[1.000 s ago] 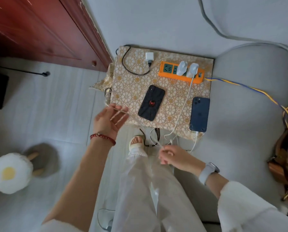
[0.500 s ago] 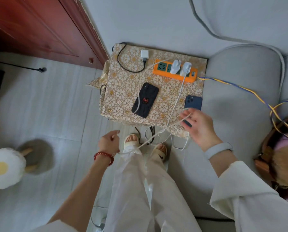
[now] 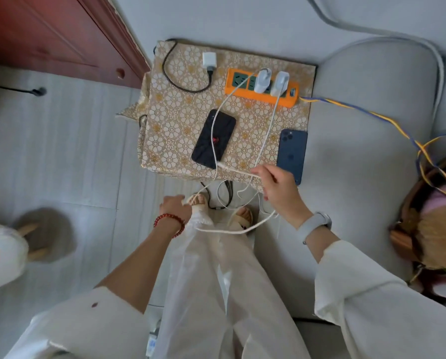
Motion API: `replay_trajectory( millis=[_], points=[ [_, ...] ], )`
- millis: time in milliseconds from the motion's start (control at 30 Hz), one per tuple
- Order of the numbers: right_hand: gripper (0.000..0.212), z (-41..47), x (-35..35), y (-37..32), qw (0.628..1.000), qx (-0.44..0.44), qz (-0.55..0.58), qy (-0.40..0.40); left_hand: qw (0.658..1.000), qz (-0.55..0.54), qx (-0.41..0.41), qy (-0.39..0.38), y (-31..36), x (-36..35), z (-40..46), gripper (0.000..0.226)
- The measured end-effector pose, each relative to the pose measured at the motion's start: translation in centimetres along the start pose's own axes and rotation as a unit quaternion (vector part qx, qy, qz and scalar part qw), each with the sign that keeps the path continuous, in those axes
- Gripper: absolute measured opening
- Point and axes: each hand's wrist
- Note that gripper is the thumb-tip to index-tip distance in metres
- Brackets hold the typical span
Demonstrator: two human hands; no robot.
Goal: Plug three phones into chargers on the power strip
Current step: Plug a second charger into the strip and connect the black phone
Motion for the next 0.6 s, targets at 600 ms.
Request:
replay_trajectory(
  millis=[600],
  points=[
    [0.024, 3.5, -2.7, 1.8, 0.950, -0.157, 0.258, 0.078, 0.970, 0.072, -0.122, 0.196, 9.9, 0.4, 8.0, 0.086]
  ],
)
Point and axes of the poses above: each hand's wrist, its own z-axis towards the middle knuckle, its own x-axis out of the back of the hand, y = z × x, and after that the axes turned 2 degrees about -y, right-handed
